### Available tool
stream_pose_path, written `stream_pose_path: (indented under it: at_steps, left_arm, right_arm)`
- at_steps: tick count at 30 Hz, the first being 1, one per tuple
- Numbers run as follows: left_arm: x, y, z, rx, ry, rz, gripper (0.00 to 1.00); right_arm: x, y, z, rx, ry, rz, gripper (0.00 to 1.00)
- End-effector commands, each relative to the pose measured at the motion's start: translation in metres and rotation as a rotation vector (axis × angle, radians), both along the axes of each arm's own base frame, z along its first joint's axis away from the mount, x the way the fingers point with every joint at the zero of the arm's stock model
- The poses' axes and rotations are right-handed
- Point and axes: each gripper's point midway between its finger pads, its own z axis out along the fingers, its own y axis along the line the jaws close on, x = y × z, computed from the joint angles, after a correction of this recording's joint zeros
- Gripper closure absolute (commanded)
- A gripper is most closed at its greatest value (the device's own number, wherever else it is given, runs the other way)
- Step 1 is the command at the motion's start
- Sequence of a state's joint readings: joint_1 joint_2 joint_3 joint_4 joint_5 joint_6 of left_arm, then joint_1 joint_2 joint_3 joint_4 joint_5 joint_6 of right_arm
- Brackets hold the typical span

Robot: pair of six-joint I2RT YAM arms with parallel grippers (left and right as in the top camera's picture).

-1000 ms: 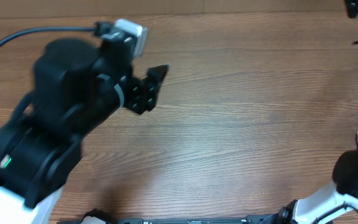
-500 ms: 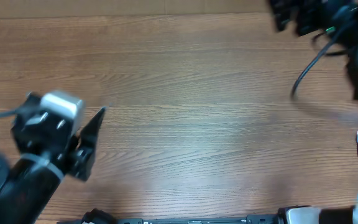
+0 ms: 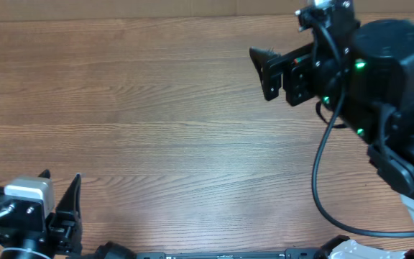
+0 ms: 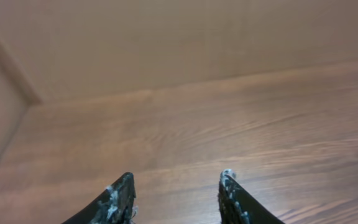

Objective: Untangle cables

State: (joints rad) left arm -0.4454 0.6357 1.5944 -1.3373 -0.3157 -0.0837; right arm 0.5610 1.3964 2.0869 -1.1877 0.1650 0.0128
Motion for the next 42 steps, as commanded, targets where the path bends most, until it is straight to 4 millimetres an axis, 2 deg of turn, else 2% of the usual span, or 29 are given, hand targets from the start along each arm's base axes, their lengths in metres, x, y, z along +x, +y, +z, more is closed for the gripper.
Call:
stream_pose_path:
  at_steps: [1,4,8,17,21,24,28,32,34,37,42]
  left_arm:
    - [-0.001,0.018,-0.024,-0.058,0.019,0.13,0.54]
    - [-0.001,0.018,-0.039,-0.093,0.024,0.148,0.54]
    - [0.003,0.011,-0.045,-0.117,0.01,0.119,0.53]
    - [0.021,-0.005,-0.055,-0.13,0.009,0.081,0.53]
    - [0.035,-0.014,-0.068,-0.132,0.019,0.068,0.54]
    - [0.041,-0.023,-0.09,-0.157,0.075,0.054,0.55]
    - [0.046,-0.026,-0.114,-0.175,0.136,0.078,0.55]
    - [0.047,-0.026,-0.117,-0.224,0.143,0.101,0.54]
    - [0.049,-0.027,-0.112,-0.247,0.127,0.109,0.53]
    - [0.053,-0.023,-0.108,-0.255,0.1,0.137,0.52]
    - [0.051,-0.009,-0.113,-0.261,0.105,0.226,0.5]
  right_arm:
    - [-0.002,-0.033,0.001,0.034,0.01,-0.237,0.0]
    - [-0.015,-0.051,-0.007,-0.001,0.043,-0.295,0.0]
    - [-0.041,-0.082,-0.009,-0.029,0.057,-0.37,0.0]
    - [-0.129,-0.146,0.004,0.158,0.035,-0.457,0.0]
    - [-0.162,-0.158,-0.005,0.203,0.07,-0.426,0.0]
    - [-0.173,-0.158,-0.013,0.215,0.083,-0.393,0.0]
    - [-0.174,-0.162,-0.04,0.155,0.125,-0.414,0.0]
    - [-0.16,-0.172,-0.07,0.084,0.158,-0.532,0.0]
    - [-0.147,-0.172,-0.082,0.057,0.152,-0.583,0.0]
    - [-0.12,-0.161,-0.095,0.055,0.12,-0.614,0.0]
    - [-0.08,-0.145,-0.116,0.086,0.044,-0.667,0.0]
